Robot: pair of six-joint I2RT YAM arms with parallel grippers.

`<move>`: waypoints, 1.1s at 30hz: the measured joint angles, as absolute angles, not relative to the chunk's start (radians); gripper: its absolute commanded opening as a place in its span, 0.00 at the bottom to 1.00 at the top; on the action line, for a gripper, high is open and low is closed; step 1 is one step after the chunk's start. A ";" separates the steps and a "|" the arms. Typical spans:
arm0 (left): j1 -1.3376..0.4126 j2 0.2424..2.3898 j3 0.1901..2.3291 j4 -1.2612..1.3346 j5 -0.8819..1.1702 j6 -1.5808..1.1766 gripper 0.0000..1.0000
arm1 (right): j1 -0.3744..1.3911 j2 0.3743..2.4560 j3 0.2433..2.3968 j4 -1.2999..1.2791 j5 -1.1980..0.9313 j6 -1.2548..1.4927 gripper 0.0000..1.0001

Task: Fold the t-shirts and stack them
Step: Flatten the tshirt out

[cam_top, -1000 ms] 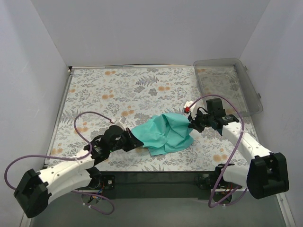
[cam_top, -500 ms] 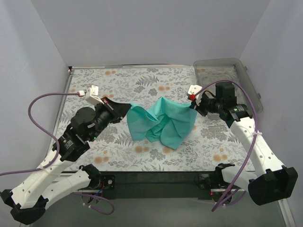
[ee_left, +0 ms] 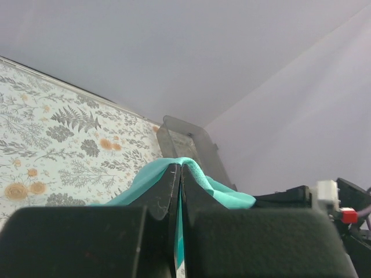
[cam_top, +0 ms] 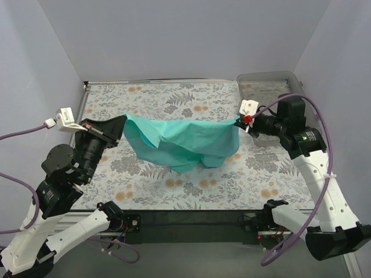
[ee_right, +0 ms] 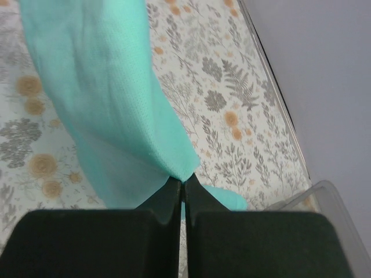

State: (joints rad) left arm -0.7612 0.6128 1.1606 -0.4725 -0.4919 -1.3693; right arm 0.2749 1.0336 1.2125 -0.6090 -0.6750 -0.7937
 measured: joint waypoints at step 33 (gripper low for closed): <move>-0.550 1.029 0.844 -0.171 -0.530 -1.342 0.00 | 0.275 1.606 1.196 -0.292 -0.758 -0.250 0.24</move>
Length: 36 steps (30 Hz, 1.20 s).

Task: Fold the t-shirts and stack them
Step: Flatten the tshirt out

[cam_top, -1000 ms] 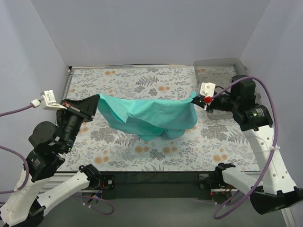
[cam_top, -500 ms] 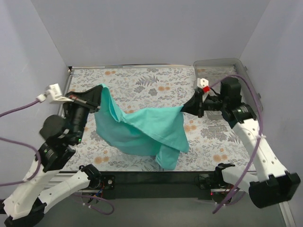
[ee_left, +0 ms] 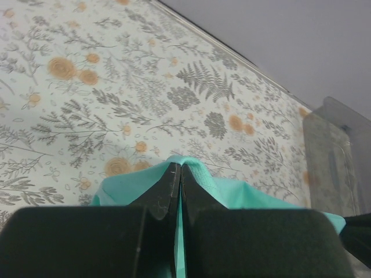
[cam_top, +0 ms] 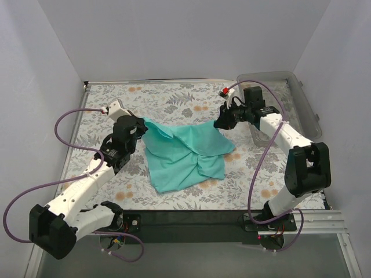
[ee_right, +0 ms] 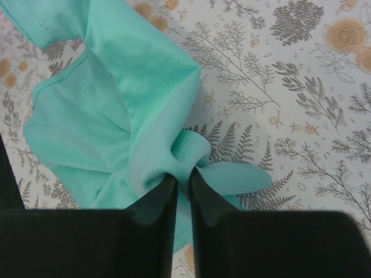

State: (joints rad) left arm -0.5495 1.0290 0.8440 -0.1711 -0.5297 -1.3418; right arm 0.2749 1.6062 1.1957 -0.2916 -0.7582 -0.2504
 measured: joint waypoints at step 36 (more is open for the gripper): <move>-0.330 1.052 0.773 -0.091 -0.163 -1.390 0.00 | 0.484 1.689 1.090 -0.452 -0.215 -0.736 0.48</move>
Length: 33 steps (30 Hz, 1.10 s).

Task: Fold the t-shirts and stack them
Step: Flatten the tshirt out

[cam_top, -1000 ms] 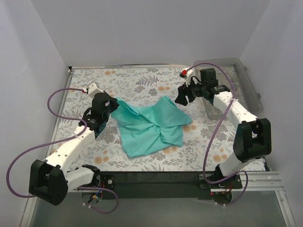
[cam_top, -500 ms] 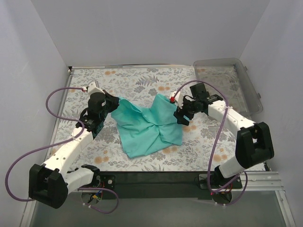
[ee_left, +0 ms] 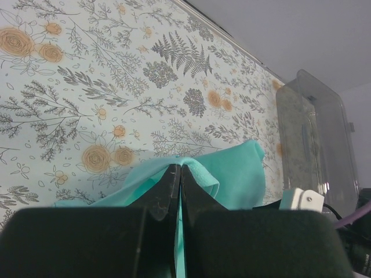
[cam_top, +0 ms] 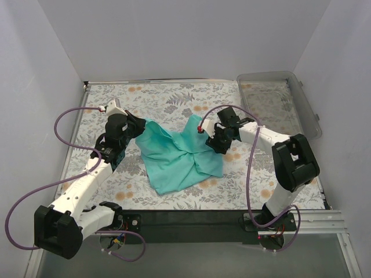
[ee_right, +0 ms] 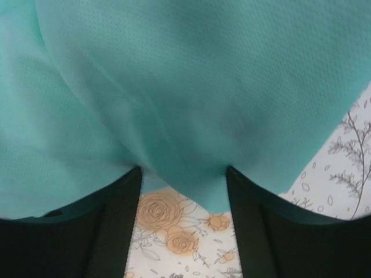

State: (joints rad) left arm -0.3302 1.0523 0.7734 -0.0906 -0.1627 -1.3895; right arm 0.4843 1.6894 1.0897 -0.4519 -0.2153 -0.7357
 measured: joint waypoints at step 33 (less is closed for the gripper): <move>-0.171 0.797 0.937 -0.037 0.226 -1.443 0.00 | 0.258 1.048 1.147 -0.534 -0.780 -0.779 0.01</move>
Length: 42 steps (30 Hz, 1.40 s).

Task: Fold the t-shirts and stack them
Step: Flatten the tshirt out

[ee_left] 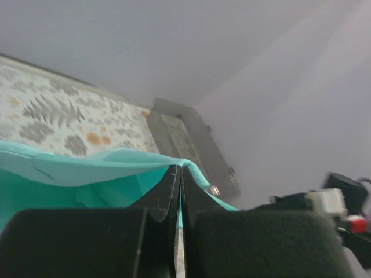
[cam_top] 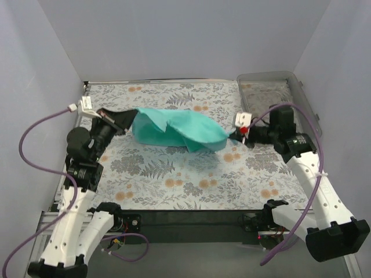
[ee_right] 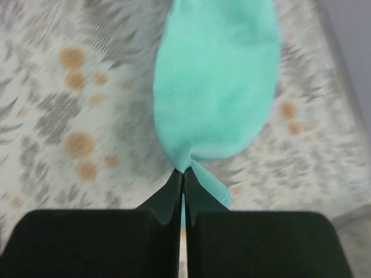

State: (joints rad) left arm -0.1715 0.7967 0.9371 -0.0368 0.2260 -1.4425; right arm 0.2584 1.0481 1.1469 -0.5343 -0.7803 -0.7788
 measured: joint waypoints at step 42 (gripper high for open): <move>-0.141 1.501 0.911 -0.284 0.196 -1.394 0.73 | 0.440 1.825 1.336 -0.443 -0.463 -0.396 0.55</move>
State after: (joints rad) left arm -0.1413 1.5013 0.9112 -0.2836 0.1959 -1.3937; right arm 0.4397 1.8248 1.3357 -0.4431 -0.4629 -0.3962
